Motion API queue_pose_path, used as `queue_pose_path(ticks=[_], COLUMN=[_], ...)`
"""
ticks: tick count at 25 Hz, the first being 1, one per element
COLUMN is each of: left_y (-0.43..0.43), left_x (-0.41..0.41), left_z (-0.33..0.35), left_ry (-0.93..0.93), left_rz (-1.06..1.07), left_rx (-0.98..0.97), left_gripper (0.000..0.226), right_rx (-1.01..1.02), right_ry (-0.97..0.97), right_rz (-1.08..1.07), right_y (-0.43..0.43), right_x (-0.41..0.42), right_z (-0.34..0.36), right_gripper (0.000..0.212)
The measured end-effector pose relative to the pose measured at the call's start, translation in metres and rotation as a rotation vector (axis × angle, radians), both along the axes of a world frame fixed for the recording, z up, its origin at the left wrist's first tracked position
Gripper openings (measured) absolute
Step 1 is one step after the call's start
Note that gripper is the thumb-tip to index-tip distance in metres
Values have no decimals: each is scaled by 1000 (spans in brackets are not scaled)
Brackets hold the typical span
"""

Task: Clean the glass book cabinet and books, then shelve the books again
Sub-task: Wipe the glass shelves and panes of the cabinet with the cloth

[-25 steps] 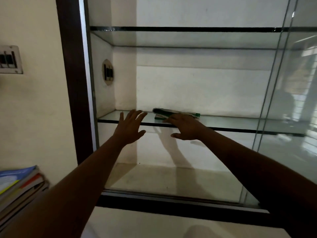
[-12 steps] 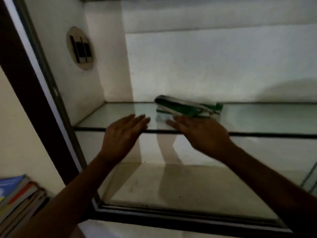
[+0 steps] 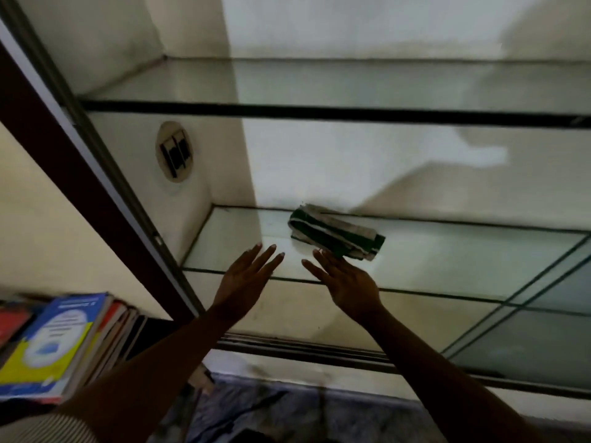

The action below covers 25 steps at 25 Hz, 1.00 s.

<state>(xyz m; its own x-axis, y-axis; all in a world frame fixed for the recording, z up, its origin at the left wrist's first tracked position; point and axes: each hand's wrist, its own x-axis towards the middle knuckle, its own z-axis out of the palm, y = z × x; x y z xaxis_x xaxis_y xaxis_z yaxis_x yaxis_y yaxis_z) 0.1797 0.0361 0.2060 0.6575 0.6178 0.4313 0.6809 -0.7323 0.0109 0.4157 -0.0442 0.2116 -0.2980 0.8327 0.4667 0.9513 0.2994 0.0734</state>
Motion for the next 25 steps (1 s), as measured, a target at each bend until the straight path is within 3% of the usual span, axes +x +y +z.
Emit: queue_pose_path(ticks=[5, 8, 9, 13, 15, 18, 19, 21, 22, 25], left_y=[-8, -1, 0, -1, 0, -3, -1, -2, -6, -36], left_x=[-2, -7, -6, -3, -3, -1, 3, 9, 10, 8], left_z=[18, 21, 24, 27, 27, 33, 38, 58, 73, 124], left_ry=[183, 205, 222, 224, 226, 343, 378, 424, 384, 114], left_rz=[16, -30, -32, -45, -56, -31, -14, -1, 6, -148], left_rx=[-274, -338, -358, -398, -418, -494, -462, -576, -629, -487], left_gripper=[67, 69, 70, 74, 78, 86, 91, 99, 99, 68], right_rx=[-354, -155, -134, -496, -531, -392, -414, -500, -475, -445], right_ry=[89, 293, 289, 36, -19, 69, 106, 118, 142, 296], right_rz=[5, -63, -113, -93, -137, -303, -386, -432, -435, -409], right_y=[-7, 23, 35, 53, 47, 43, 46, 43, 37, -5], right_x=[-12, -6, -1, 7, 7, -2, -4, -6, -7, 5], right_z=[50, 97, 103, 75, 60, 62, 64, 66, 65, 83], right_gripper=[50, 37, 41, 82, 90, 75, 65, 53, 50, 43])
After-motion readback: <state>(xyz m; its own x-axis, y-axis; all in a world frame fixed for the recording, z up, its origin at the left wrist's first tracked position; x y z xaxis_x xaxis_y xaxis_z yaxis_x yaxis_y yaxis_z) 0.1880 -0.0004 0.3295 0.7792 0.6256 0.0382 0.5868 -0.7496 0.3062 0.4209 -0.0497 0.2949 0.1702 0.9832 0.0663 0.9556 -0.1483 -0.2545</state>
